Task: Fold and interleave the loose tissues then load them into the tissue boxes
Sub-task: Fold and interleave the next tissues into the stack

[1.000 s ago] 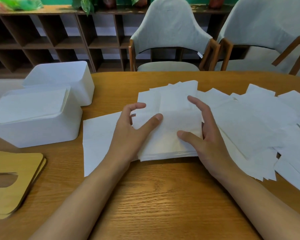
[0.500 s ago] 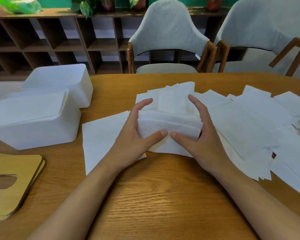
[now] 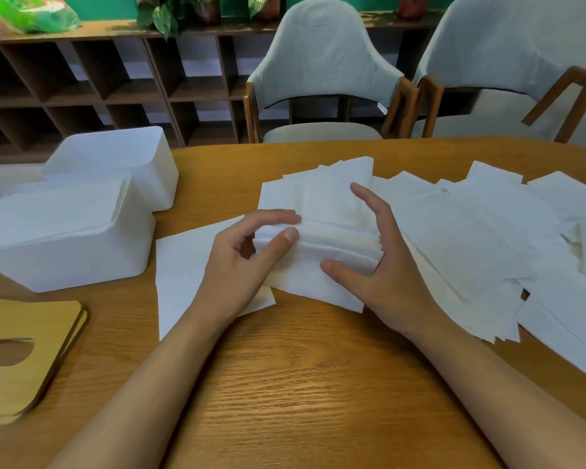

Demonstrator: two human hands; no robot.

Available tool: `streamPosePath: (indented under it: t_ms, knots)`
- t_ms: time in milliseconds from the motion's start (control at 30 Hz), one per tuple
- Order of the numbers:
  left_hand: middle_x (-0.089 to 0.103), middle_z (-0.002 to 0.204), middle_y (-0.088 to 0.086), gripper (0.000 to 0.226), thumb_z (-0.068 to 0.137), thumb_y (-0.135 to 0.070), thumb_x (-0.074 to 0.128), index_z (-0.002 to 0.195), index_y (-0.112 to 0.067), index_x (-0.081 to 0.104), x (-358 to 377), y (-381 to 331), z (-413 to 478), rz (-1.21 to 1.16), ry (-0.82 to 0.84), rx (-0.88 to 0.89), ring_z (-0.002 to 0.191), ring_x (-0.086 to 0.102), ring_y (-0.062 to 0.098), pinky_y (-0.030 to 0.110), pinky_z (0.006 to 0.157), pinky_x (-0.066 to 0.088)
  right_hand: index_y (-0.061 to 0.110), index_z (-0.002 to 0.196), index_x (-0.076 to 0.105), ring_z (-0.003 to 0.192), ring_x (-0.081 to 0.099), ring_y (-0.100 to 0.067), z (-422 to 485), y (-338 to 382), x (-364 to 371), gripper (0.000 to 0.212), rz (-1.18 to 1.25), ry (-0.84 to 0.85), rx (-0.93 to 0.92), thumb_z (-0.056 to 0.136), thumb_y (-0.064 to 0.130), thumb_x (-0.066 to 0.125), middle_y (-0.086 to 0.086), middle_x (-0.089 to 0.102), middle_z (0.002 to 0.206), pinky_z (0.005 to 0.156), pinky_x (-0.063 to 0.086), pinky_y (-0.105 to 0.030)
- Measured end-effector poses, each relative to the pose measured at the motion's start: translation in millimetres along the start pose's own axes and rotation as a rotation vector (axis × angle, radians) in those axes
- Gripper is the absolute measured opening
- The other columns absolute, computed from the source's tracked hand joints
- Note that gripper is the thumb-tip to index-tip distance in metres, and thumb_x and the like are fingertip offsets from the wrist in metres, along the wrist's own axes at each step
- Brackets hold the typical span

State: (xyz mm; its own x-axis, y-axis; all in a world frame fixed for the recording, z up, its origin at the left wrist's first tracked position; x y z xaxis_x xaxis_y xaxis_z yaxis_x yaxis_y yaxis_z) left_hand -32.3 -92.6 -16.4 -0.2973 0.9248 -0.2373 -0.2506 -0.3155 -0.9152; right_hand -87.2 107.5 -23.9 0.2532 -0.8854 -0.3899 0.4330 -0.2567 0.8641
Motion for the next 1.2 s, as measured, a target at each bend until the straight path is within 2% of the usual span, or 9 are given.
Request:
streamPosePath:
  t_ms: [167, 300, 433, 500, 633, 800, 900, 1033, 1200]
  knots:
    - [0.058, 0.14, -0.024, 0.065, 0.092, -0.046, 0.075, 0.146, -0.056, 0.041, -6.4, -5.3, 1.3, 0.023, 0.152, -0.086, 0.127, 0.058, 0.004, 0.026, 0.098, 0.054, 0.045, 0.15, 0.026, 0.126, 0.025, 0.028, 2.6, 3.0, -2.8, 0.09, 0.039, -0.046, 0.016, 0.077, 0.043, 0.079, 0.047, 0.023, 0.141, 0.093, 0.031, 0.006]
    - [0.071, 0.112, -0.017, 0.063, 0.095, -0.023, 0.073, 0.146, -0.045, 0.046, -9.5, -4.2, 2.0, -0.139, 0.054, -0.187, 0.097, 0.072, 0.004, 0.021, 0.067, 0.058, 0.05, 0.15, 0.018, 0.109, 0.042, 0.031, 4.3, 9.4, -3.9, 0.093, 0.201, 0.043, 0.082, 0.081, 0.041, 0.08, 0.061, 0.024, 0.124, 0.078, 0.049, -0.005]
    - [0.058, 0.092, -0.055, 0.064, 0.097, -0.01, 0.069, 0.149, -0.035, 0.041, -13.9, -5.7, 5.5, -0.057, 0.083, -0.157, 0.088, 0.055, -0.033, 0.001, 0.066, 0.047, 0.05, 0.14, 0.051, 0.119, 0.054, 0.006, 2.3, 10.3, -7.7, 0.061, 0.28, 0.219, 0.091, 0.084, 0.04, 0.074, 0.037, 0.046, 0.137, 0.084, 0.056, -0.021]
    - [0.052, 0.11, -0.057, 0.069, 0.096, -0.013, 0.072, 0.15, -0.041, 0.04, -17.2, -6.1, 7.6, -0.022, 0.136, -0.147, 0.1, 0.048, -0.036, 0.001, 0.079, 0.045, 0.043, 0.126, 0.067, 0.119, 0.054, 0.004, 1.1, 7.4, -7.0, 0.04, 0.252, 0.234, 0.105, 0.087, 0.038, 0.073, 0.029, 0.057, 0.132, 0.087, 0.055, -0.023]
    - [0.042, 0.151, -0.031, 0.07, 0.097, -0.032, 0.071, 0.152, -0.053, 0.034, -27.3, -2.7, 12.1, 0.088, 0.253, -0.105, 0.131, 0.044, -0.016, 0.009, 0.1, 0.045, 0.045, 0.105, 0.076, 0.117, 0.048, 0.013, 2.6, 0.8, -6.0, 0.024, 0.085, 0.103, 0.109, 0.092, 0.027, 0.071, 0.037, 0.062, 0.12, 0.094, 0.041, -0.014]
    - [0.054, 0.141, -0.022, 0.054, 0.093, -0.006, 0.067, 0.134, -0.04, 0.057, -52.9, 14.5, 17.6, 0.557, 0.324, -0.038, 0.132, 0.048, -0.001, 0.031, 0.111, 0.047, 0.042, 0.109, 0.076, 0.12, 0.048, 0.008, 6.6, -6.6, -12.4, 0.026, 0.029, -0.049, 0.134, 0.094, 0.022, 0.07, 0.035, 0.062, 0.121, 0.105, 0.045, -0.027]
    - [0.053, 0.14, -0.023, 0.042, 0.09, -0.01, 0.071, 0.117, -0.042, 0.069, -58.2, 19.4, 16.9, 0.675, 0.448, -0.077, 0.134, 0.046, 0.004, 0.023, 0.105, 0.045, 0.047, 0.112, 0.072, 0.118, 0.046, 0.012, 6.7, -5.4, -11.1, 0.031, 0.002, -0.076, 0.115, 0.094, 0.022, 0.07, 0.041, 0.056, 0.122, 0.094, 0.049, -0.015]
    - [0.045, 0.135, -0.024, 0.035, 0.085, -0.04, 0.082, 0.116, -0.043, 0.068, -63.3, 21.2, 19.3, 0.72, 0.37, -0.073, 0.127, 0.046, 0.006, 0.032, 0.106, 0.046, 0.048, 0.112, 0.07, 0.112, 0.045, 0.019, 7.1, -6.4, -12.2, 0.033, -0.005, -0.089, 0.107, 0.094, 0.021, 0.069, 0.047, 0.052, 0.116, 0.078, 0.048, -0.005]
    - [0.058, 0.114, -0.014, 0.041, 0.077, -0.055, 0.084, 0.108, -0.032, 0.071, -66.5, 15.9, 21.0, 0.83, 0.31, -0.142, 0.104, 0.055, 0.006, 0.024, 0.082, 0.049, 0.046, 0.115, 0.07, 0.123, 0.047, 0.003, 7.2, -8.3, -11.9, 0.031, -0.009, -0.08, 0.114, 0.094, 0.022, 0.069, 0.035, 0.054, 0.127, 0.092, 0.05, -0.018]
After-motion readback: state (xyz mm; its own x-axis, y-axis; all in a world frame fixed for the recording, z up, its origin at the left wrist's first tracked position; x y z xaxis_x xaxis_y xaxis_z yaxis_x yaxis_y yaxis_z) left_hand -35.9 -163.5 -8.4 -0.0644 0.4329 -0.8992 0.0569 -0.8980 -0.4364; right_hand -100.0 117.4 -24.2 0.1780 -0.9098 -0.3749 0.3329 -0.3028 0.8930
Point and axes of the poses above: each hand's wrist, its own z-axis towards the middle knuckle, its own x-axis out of the palm, y = z × x, the point moved 1 cm from there along z, towards the middle knuckle
